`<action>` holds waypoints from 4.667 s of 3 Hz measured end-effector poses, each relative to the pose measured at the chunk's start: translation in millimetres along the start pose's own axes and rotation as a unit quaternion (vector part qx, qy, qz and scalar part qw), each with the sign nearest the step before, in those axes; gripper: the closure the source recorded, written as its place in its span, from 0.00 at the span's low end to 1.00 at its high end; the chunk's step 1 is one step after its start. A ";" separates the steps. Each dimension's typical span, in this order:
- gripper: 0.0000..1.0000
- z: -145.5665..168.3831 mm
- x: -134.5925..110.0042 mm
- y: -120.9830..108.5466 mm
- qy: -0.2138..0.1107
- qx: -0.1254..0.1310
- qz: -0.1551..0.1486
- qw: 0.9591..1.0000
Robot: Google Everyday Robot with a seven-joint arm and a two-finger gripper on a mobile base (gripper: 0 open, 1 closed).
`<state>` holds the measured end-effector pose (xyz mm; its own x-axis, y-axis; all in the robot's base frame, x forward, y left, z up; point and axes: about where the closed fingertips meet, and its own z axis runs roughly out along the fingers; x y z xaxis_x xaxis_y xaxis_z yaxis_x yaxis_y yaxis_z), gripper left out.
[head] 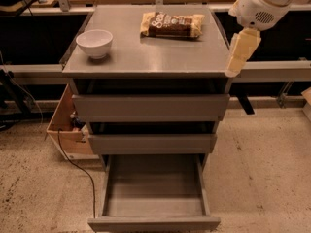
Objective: Place brown chip bag into bottom drawer
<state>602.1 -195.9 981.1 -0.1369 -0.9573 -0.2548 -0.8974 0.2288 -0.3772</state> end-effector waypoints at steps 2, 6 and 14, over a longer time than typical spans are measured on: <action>0.00 55.1 -45.0 -67.9 -0.034 0.029 0.038 0.998; 0.00 150.0 -56.9 -129.9 -0.103 0.079 0.180 0.975; 0.43 260.1 -78.1 -267.4 -0.309 0.141 0.397 0.852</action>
Offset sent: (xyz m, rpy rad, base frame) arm 0.1236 0.0494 -0.0122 0.1374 -0.0845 -0.1098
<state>961.8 -136.4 870.3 -0.3283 -0.2240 -0.9176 -0.4756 0.8785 -0.0443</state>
